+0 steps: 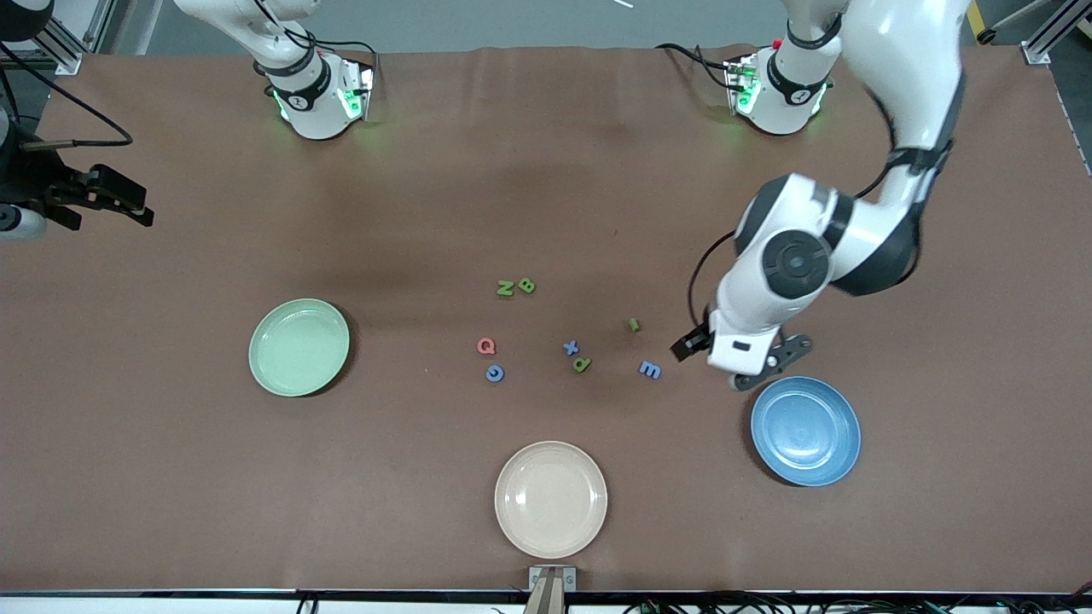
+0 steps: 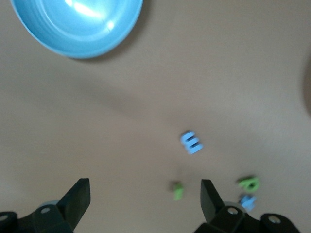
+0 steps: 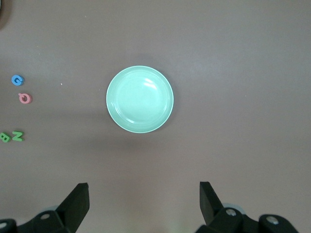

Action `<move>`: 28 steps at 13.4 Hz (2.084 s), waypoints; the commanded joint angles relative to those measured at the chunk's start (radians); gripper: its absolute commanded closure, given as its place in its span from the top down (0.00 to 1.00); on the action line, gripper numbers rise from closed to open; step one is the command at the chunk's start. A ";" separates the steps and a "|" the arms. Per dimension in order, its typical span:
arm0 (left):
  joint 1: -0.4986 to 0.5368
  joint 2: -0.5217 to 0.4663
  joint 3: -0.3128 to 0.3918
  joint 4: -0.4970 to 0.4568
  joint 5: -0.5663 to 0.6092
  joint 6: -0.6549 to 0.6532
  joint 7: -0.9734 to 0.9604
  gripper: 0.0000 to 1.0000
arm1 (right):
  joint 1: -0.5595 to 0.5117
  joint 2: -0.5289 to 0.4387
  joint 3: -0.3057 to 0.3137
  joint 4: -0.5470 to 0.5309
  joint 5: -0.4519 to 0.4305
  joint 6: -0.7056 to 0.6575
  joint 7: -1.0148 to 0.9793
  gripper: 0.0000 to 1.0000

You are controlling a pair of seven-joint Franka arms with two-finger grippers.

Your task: Sort upper and lower case letters into plates

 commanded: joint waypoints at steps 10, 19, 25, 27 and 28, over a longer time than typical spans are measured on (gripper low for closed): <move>-0.054 0.261 0.006 0.038 0.053 0.249 -0.359 0.76 | 0.172 0.300 0.017 0.073 0.003 0.104 0.264 1.00; -0.051 0.300 0.008 0.038 0.056 0.308 -0.340 0.27 | 0.517 0.636 0.014 0.073 0.059 0.616 0.665 0.98; 0.023 0.210 0.008 0.040 0.128 0.212 -0.146 0.00 | 0.617 0.789 0.003 0.073 0.020 0.805 0.752 0.82; 0.089 0.162 0.008 0.038 0.128 0.151 0.004 0.00 | 0.626 0.812 0.003 0.073 -0.046 0.839 0.803 0.81; 0.115 0.145 0.010 0.038 0.128 0.097 0.073 0.00 | 0.629 0.823 0.003 0.073 -0.072 0.846 0.814 0.81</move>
